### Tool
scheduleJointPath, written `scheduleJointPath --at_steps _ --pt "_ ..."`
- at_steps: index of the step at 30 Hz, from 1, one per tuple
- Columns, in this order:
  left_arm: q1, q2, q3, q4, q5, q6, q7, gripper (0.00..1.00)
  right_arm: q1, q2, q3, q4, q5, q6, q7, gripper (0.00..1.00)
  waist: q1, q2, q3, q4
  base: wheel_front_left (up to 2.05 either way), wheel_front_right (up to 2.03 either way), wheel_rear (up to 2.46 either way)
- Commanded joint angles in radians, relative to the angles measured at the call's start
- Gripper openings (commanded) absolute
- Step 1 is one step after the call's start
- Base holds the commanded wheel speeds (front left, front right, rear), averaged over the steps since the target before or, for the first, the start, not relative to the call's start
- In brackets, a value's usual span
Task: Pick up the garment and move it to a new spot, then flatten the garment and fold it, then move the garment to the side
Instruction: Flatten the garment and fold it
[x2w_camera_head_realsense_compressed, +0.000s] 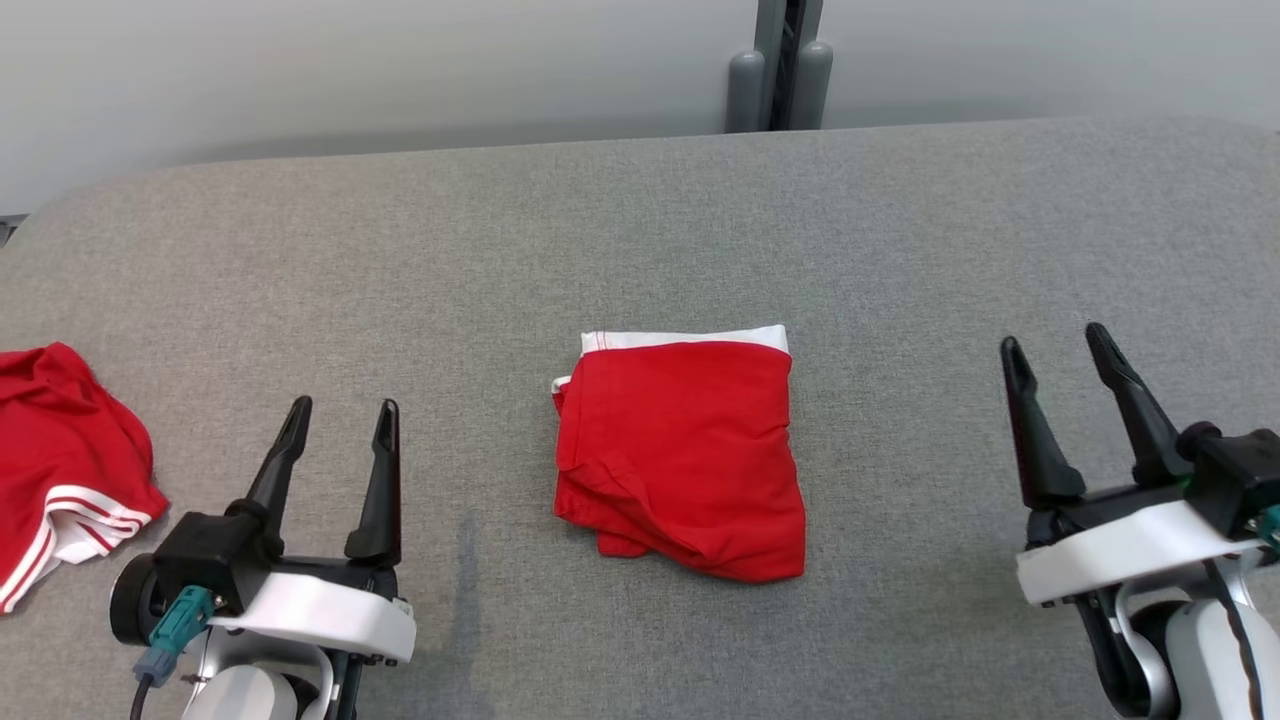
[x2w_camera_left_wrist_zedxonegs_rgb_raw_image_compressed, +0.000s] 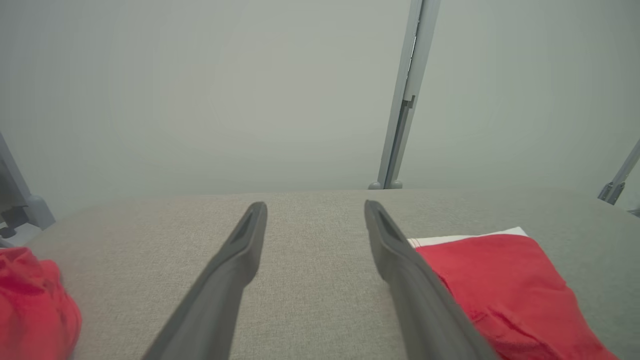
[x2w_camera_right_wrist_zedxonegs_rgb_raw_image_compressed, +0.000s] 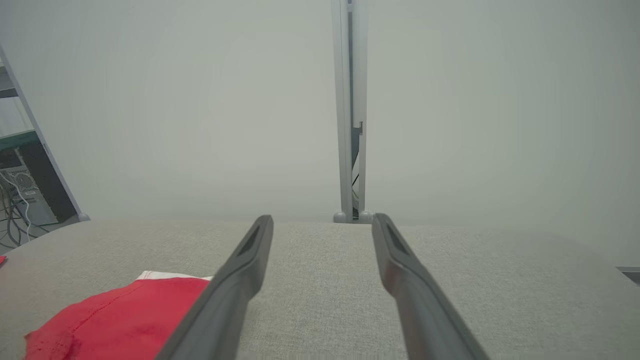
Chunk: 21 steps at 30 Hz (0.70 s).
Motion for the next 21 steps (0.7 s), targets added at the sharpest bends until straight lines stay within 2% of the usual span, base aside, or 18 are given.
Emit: scheduleJointPath --at_steps 1,21 --pt "0.012 0.009 0.002 -0.013 0.004 0.009 0.004 1.00 0.018 -0.006 -0.017 -0.003 -0.009 0.000 0.008 1.00 0.0000 0.0000 -0.003 0.003 0.00 0.00 0.00" --pt "0.019 0.022 -0.020 -0.067 0.013 0.029 0.030 1.00 0.014 0.006 -0.083 0.027 0.000 0.000 0.019 1.00 0.0000 0.0000 0.001 0.026 0.00 0.00 0.00"
